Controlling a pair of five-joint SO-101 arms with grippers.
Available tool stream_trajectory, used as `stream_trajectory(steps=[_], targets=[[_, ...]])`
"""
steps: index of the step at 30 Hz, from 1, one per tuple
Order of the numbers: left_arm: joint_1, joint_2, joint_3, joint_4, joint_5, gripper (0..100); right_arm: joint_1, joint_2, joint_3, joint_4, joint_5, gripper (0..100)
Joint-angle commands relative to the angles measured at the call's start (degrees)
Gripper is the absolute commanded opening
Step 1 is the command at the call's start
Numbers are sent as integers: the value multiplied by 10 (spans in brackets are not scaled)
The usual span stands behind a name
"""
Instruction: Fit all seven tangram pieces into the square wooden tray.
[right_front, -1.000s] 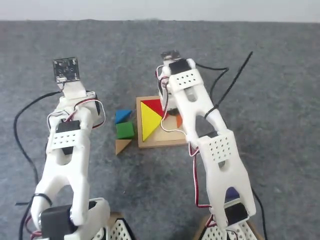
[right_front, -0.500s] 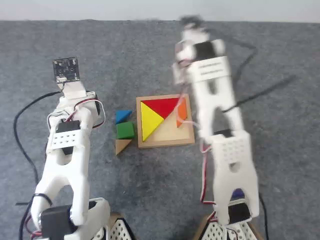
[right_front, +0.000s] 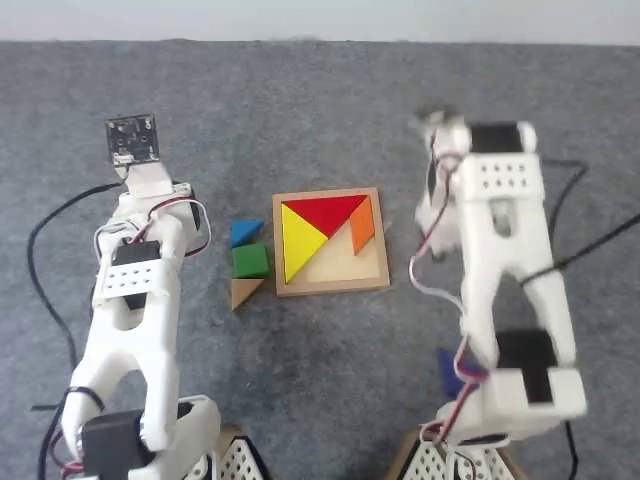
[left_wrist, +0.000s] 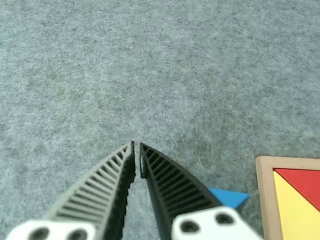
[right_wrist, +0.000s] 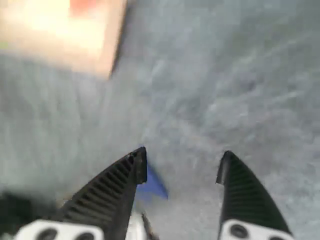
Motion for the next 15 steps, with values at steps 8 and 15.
stream_trajectory(steps=[8, 15], targets=[[6, -22, -9, -12, 5, 15, 15, -218, 389, -102, 365, 251], [6, -22, -9, -12, 5, 15, 64, -255, 471, -178, 516, 250]])
